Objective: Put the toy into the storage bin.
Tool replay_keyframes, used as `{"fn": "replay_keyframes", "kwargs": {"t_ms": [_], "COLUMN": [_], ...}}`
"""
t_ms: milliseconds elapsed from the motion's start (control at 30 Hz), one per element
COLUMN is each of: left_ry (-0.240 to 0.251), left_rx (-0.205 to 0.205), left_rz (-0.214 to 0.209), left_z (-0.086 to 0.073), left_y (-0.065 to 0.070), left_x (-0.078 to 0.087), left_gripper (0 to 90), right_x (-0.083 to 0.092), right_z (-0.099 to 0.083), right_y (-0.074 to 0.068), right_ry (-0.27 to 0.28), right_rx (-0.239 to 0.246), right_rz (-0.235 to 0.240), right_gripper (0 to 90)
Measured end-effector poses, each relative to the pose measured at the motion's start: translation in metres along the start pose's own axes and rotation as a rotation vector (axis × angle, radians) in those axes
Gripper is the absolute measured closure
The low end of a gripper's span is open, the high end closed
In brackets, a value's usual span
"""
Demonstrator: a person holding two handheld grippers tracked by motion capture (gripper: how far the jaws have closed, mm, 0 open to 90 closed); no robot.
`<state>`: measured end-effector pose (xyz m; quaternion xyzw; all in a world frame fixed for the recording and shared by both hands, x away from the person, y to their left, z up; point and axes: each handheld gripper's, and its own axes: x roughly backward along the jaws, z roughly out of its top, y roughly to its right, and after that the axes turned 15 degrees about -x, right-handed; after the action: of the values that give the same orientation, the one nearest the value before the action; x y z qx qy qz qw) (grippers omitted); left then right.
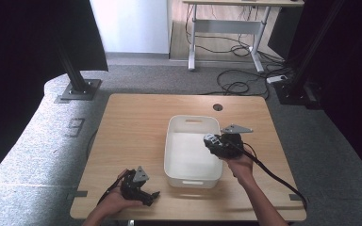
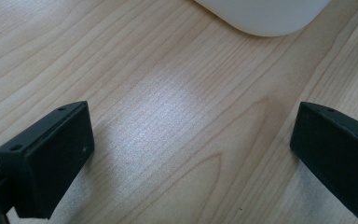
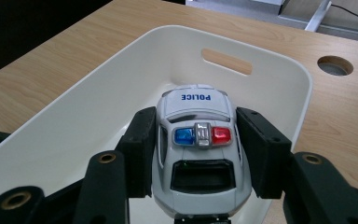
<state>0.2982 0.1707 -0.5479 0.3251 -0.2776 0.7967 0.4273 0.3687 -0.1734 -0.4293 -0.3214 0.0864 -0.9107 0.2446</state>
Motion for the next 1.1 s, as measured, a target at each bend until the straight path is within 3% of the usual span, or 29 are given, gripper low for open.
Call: {"fn": "replay_keyframes", "kwargs": {"t_ms": [333, 1100], "left_ry": [-0.001, -0.002], "left_rx": [0.000, 0.000], "left_rz": [0.000, 0.001], "left_z": [0.000, 0.000], "left_y": [0.000, 0.000], "left_x": [0.000, 0.000], "left_gripper": [0.0, 0.0], "right_x": [-0.004, -0.012], "right_z": [0.003, 0.007], "right_y": [-0.010, -0.023], "right_ry": [-0.010, -0.021], "right_rx": [0.029, 0.031], "right_rz": [-0.002, 0.012], "right_gripper": [50.0, 50.1]}}
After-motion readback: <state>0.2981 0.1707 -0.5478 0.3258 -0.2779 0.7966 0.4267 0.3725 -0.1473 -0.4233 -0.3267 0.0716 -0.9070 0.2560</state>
